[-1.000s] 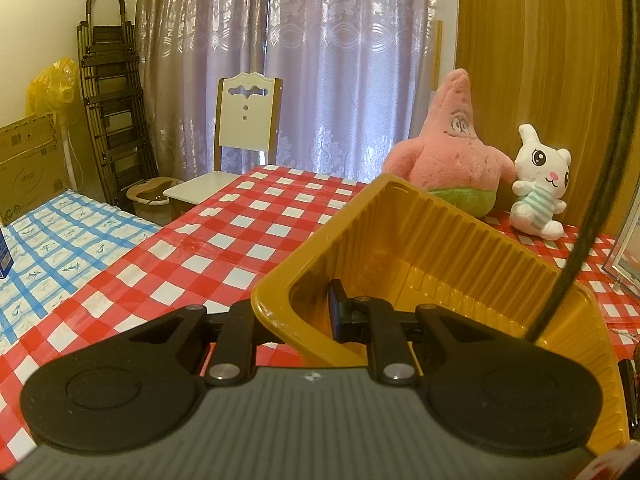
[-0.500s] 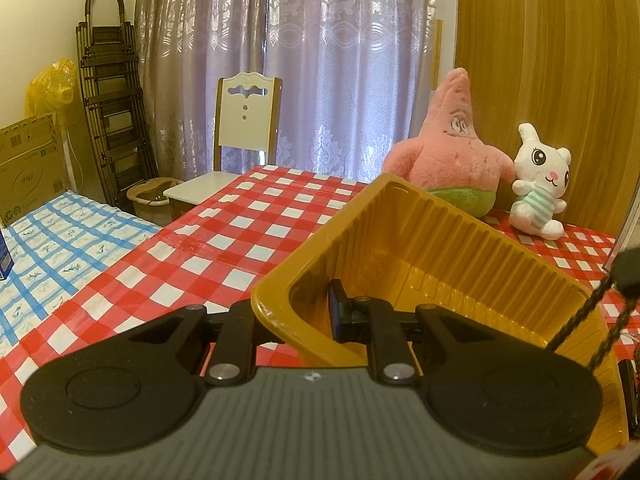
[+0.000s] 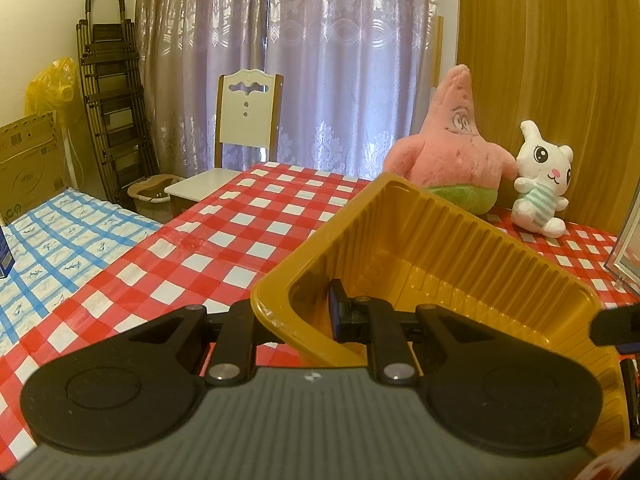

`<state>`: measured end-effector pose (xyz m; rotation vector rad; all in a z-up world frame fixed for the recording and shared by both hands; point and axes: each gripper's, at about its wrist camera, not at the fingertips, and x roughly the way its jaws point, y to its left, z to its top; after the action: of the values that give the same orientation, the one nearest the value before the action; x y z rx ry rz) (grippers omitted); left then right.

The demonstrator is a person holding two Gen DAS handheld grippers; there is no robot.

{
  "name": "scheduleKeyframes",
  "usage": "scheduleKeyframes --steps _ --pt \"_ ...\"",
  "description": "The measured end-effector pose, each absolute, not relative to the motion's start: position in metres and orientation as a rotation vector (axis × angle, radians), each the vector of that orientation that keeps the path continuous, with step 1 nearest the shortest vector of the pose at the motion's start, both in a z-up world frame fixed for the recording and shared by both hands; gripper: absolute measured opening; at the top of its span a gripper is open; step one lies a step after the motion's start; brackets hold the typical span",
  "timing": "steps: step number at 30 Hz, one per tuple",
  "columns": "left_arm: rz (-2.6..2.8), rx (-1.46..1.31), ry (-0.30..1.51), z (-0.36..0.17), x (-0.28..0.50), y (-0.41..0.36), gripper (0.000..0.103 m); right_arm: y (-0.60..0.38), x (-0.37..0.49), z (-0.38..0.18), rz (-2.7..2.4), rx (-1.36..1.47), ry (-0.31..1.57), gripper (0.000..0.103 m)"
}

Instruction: Organize jewelry

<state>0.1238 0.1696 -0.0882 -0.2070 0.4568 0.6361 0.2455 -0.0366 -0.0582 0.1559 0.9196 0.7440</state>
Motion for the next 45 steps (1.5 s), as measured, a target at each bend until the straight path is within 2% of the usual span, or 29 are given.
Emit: scheduleKeyframes --steps 12,14,15,19,33,38,42,45 --pt "0.638 -0.21 0.462 -0.09 0.12 0.174 0.017 -0.109 0.242 -0.07 0.548 0.194 0.879 0.058" --pt "0.639 -0.208 0.461 -0.09 0.12 0.176 0.017 -0.115 0.246 -0.074 0.55 0.17 0.859 0.049" --pt "0.64 -0.207 0.462 -0.09 0.121 0.177 0.018 -0.115 0.249 -0.076 0.553 0.138 0.851 0.04" --pt "0.642 -0.201 0.46 -0.09 0.122 0.176 0.018 -0.104 0.258 -0.088 0.587 -0.024 0.818 0.032" --pt "0.649 -0.205 0.468 -0.089 0.122 0.178 0.018 -0.07 0.298 -0.135 0.688 -0.292 0.821 0.028" --pt "0.654 -0.205 0.474 -0.09 0.121 0.178 0.018 -0.067 0.302 -0.142 0.703 -0.323 0.813 0.021" --pt "0.658 -0.205 0.478 -0.09 0.123 0.178 0.018 -0.068 0.303 -0.142 0.715 -0.309 0.811 0.01" --pt "0.658 -0.204 0.479 -0.09 0.123 0.178 0.018 -0.067 0.301 -0.142 0.714 -0.325 0.802 0.01"
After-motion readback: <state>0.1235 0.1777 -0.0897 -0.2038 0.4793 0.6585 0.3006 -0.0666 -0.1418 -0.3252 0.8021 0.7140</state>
